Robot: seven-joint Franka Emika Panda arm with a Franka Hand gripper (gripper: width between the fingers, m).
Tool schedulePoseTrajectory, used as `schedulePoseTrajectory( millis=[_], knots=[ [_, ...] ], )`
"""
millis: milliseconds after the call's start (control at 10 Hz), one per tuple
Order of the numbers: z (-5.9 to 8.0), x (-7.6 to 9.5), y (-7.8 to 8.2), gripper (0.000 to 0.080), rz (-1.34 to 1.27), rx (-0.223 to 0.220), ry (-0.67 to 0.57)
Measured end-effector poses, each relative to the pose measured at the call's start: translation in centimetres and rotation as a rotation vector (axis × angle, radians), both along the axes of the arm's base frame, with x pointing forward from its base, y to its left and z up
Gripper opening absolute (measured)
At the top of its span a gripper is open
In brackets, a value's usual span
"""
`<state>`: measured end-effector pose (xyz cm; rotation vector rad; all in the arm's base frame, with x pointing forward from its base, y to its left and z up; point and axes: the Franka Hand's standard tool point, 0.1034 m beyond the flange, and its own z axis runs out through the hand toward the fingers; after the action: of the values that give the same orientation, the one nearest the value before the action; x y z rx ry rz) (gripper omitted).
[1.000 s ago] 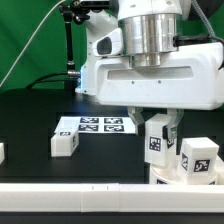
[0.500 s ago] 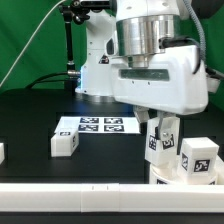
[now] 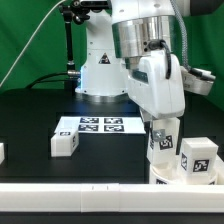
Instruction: Assemble stool
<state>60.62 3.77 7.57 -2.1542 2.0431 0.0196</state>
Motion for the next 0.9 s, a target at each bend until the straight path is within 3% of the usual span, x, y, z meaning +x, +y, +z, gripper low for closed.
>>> schedulePoseTrajectory(
  millis=[400,500,600,700,900],
  knots=[
    [0.0,-0.1,0.1,0.0337,-0.196,0.052,0.033],
    [-0.1,-0.1,0.2,0.0454,-0.188,0.051,0.033],
    [0.0,-0.1,0.2,0.0454,-0.179,0.051,0.029],
    [0.4,0.0,0.2,0.0592,-0.097,0.047,0.015],
    [1.6,0.5,0.1,0.0637,0.054,0.041,-0.015]
  ],
)
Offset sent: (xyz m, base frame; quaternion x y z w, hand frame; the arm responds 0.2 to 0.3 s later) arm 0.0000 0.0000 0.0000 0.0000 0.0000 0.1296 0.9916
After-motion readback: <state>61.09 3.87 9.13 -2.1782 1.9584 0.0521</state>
